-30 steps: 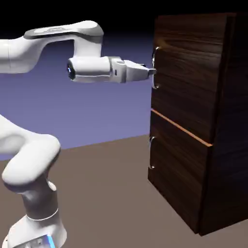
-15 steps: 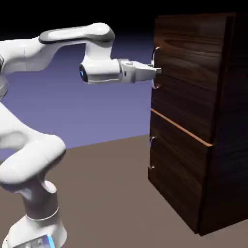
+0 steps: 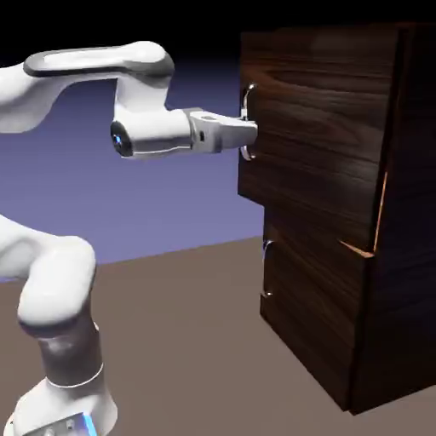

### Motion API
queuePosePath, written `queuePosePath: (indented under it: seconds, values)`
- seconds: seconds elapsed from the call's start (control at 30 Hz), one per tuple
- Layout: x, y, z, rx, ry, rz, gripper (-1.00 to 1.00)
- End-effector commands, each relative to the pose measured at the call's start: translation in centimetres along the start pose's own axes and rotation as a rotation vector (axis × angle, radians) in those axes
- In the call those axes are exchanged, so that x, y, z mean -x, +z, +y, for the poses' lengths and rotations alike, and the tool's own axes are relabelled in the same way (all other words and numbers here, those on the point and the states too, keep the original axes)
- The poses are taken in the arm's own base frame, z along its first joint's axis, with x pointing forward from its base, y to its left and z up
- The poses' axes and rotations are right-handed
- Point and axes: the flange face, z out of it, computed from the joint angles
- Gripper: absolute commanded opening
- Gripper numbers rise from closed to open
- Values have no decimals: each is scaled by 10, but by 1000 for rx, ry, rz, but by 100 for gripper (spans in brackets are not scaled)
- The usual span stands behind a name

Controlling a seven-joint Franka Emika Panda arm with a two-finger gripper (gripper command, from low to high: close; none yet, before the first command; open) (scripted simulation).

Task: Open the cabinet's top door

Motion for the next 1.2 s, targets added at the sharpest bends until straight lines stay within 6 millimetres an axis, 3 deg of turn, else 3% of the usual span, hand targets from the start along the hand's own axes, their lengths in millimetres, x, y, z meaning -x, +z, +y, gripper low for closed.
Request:
queuePosePath:
  seconds: [0.0,0.4,0.8,1.17]
  values:
    - [-2,-5,2,-11,0,-12,-100]
    - [-25,-61,25,-140,0,-141,-100]
    - [-40,-88,40,-211,0,-211,-100]
    - [-74,-132,74,-341,0,-341,-100]
